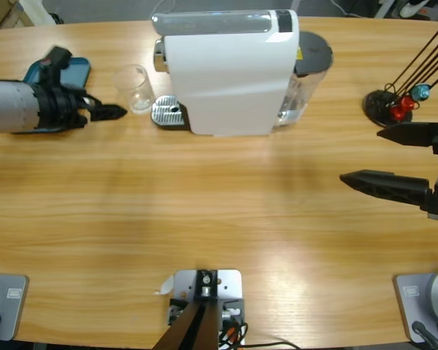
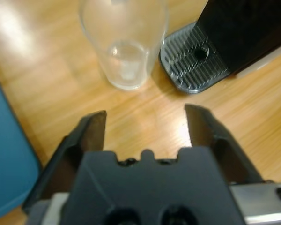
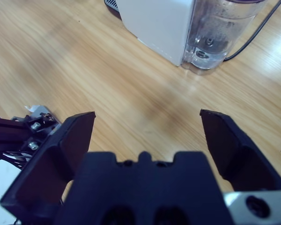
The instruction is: Pour coffee
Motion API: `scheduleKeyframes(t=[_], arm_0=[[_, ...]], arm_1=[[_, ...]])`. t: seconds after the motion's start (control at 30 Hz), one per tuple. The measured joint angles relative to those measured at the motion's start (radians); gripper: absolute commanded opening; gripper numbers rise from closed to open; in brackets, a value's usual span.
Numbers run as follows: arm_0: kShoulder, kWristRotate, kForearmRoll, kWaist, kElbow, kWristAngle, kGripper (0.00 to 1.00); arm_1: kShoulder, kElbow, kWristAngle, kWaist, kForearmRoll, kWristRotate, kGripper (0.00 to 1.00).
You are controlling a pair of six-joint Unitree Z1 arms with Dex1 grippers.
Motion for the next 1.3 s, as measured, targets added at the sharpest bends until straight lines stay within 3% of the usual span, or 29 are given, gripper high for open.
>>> scheduleKeyframes(t=[0.27, 0.63, 1.23, 1.3], arm_0=[[0.047, 0.001, -0.141, 0.0, 0.015, 0.006, 0.987], [0.254, 0.017, -0.515, 0.004, 0.03, 0.019, 0.991], [0.302, 0.02, -0.543, 0.027, 0.027, 0.018, 0.944], [0.306, 0.02, -0.542, 0.027, 0.021, 0.017, 0.87]], arm_1=[[0.021, 0.0, 0.003, 0.0, -0.003, 0.0, 1.0], [0.033, 0.0, 0.003, 0.0, -0.003, 0.0, 1.0], [0.047, 0.0, 0.01, 0.0, -0.003, 0.0, 0.996], [0.047, 0.0, 0.013, 0.0, -0.003, 0.0, 0.996]])
